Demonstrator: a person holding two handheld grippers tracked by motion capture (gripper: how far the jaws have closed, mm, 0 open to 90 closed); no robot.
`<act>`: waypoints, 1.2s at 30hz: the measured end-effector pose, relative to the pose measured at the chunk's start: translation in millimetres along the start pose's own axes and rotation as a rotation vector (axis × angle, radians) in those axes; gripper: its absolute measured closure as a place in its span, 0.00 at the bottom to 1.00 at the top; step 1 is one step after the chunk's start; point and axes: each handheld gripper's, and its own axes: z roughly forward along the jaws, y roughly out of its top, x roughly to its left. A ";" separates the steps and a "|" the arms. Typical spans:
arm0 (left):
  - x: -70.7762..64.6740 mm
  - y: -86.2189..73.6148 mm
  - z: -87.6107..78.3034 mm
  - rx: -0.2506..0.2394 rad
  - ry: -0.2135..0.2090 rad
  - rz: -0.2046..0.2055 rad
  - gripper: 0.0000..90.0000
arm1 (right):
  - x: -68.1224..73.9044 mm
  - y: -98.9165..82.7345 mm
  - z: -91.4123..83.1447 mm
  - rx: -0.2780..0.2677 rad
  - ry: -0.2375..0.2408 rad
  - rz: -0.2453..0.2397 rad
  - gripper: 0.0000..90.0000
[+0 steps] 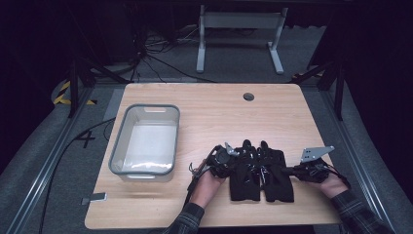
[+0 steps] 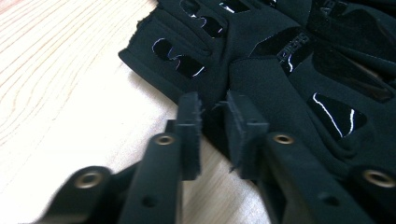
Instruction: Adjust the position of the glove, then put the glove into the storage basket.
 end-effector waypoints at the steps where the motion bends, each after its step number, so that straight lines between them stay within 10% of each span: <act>1: -0.8 0.2 0.2 0.001 0.005 0.001 0.90 | -0.3 0.0 0.0 0.001 0.002 -0.001 1.00; 36: -5.8 33.7 -36.0 -0.238 -0.187 -0.090 0.99 | 0.7 4.4 3.8 0.012 0.006 -0.010 1.00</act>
